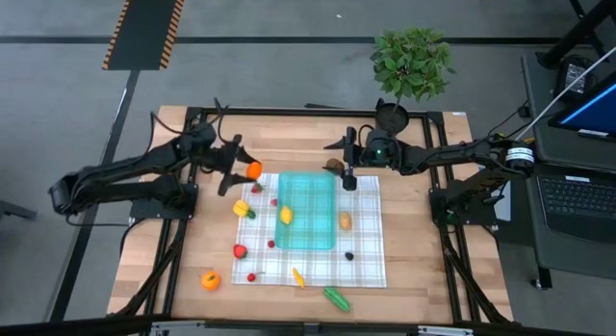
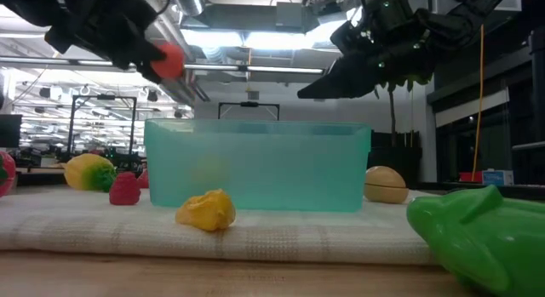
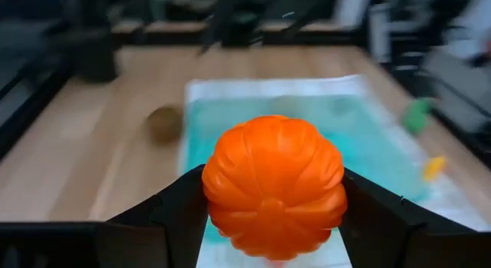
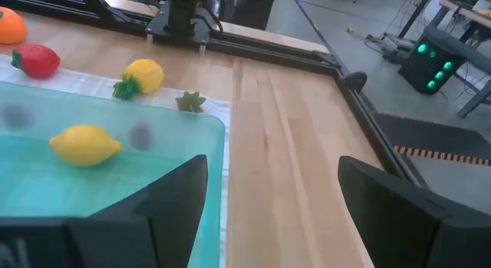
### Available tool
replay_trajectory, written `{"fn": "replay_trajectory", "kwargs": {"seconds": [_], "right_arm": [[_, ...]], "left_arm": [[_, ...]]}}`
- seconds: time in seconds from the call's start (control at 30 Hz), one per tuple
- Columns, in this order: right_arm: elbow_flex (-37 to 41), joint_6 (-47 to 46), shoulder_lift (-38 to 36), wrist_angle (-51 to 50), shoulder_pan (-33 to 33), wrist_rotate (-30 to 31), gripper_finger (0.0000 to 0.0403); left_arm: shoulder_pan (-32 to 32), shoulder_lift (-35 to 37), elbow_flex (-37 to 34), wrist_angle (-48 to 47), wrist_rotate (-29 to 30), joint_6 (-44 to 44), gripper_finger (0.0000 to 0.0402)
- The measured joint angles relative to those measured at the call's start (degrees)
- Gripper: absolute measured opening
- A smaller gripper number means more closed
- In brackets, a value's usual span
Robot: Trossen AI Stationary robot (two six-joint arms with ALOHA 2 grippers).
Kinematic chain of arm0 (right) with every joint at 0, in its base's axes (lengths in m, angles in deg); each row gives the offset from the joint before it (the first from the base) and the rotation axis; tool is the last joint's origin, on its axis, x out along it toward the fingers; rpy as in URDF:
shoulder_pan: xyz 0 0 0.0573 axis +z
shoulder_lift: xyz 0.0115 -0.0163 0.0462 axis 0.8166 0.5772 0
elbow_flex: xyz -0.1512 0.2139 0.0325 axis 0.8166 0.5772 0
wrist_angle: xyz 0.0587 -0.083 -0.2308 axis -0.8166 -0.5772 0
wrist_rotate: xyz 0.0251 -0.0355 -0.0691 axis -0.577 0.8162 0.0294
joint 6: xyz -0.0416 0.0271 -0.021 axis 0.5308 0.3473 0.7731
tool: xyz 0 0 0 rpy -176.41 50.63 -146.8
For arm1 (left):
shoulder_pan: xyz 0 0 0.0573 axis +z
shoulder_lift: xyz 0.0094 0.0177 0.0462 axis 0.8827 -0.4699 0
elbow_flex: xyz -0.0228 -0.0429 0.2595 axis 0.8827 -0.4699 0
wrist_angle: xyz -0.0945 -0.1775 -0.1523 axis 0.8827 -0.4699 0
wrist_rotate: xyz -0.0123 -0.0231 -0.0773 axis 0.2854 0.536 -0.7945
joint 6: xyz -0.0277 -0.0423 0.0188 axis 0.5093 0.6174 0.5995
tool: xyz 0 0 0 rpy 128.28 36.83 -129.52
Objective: Pick and placing Produce into tupperware
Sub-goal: Put the orange pumpkin into the blue bin
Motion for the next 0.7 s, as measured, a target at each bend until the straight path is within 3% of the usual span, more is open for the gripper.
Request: {"fn": "replay_trajectory", "kwargs": {"seconds": [0.33,0.7], "right_arm": [[0.0,-1.7,1.5,1.2,0.0,0.0,0.0292],[0.0,-1.8,1.5,2.6,0.0,0.0,0.0292]], "left_arm": [[0.0,0.5,-0.3,1.1,-1.4,-0.6,0.0233],[0.0,0.5,-0.3,4.5,8.5,4.4,0.0234]]}}
